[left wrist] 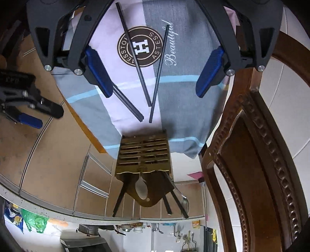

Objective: Organize utensils
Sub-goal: 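Grasp a black chopstick with the left tool and lift it toward the holder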

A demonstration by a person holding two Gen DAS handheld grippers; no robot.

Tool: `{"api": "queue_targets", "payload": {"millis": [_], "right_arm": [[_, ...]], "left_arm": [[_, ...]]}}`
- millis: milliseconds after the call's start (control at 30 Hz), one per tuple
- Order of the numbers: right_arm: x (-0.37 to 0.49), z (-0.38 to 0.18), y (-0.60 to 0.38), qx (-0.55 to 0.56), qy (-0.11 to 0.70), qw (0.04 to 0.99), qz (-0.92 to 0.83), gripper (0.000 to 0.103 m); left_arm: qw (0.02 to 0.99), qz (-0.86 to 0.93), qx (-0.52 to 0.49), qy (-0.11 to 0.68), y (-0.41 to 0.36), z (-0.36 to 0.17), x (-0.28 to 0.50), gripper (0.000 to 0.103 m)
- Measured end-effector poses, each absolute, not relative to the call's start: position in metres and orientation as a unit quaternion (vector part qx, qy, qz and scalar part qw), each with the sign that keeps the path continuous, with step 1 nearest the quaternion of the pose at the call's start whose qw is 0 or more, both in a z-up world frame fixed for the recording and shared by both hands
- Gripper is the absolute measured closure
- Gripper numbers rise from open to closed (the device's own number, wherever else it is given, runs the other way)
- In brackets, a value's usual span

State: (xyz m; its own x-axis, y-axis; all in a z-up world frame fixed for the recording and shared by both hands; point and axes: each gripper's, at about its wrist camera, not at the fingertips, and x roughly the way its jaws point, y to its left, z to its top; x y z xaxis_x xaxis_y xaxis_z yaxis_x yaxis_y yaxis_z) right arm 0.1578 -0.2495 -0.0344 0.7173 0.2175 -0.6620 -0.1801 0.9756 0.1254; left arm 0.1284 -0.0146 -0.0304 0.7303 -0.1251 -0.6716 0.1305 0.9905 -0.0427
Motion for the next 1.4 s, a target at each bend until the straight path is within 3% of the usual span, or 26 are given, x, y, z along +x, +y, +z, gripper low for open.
{"api": "queue_targets", "payload": {"millis": [433,600,700,767,867,1200,1300,1367,1400], "right_arm": [[0.153,-0.04,-0.248,0.024,0.364,0.925,0.104,0.004],[0.159,-0.042,-0.247,0.03,0.367,0.924,0.106,0.004],[0.168,-0.049,-0.248,0.036,0.379,0.919,0.104,0.004],[0.173,-0.054,-0.248,0.037,0.388,0.915,0.104,0.004],[0.181,-0.062,-0.248,0.037,0.401,0.909,0.106,0.004],[0.195,-0.068,-0.246,0.041,0.413,0.903,0.114,0.004],[0.197,-0.069,-0.239,0.037,0.415,0.901,0.118,0.004],[0.198,-0.07,-0.235,0.034,0.415,0.901,0.12,0.004],[0.199,-0.07,-0.232,0.033,0.415,0.901,0.121,0.004]], "left_arm": [[0.932,-0.07,-0.011,0.356,-0.016,-0.025,0.135,0.017],[0.924,-0.063,0.021,0.378,-0.025,-0.035,0.172,0.019],[0.911,-0.069,0.047,0.404,-0.036,-0.048,0.205,0.028],[0.896,-0.064,0.054,0.436,-0.041,-0.066,0.232,0.042],[0.873,-0.07,0.074,0.477,-0.049,-0.094,0.262,0.053],[0.856,-0.064,0.065,0.509,-0.051,-0.129,0.308,0.059],[0.856,-0.076,0.042,0.51,-0.048,-0.131,0.312,0.071],[0.857,-0.078,0.044,0.507,-0.049,-0.13,0.311,0.096],[0.86,-0.069,0.048,0.504,-0.047,-0.13,0.31,0.096]]}}
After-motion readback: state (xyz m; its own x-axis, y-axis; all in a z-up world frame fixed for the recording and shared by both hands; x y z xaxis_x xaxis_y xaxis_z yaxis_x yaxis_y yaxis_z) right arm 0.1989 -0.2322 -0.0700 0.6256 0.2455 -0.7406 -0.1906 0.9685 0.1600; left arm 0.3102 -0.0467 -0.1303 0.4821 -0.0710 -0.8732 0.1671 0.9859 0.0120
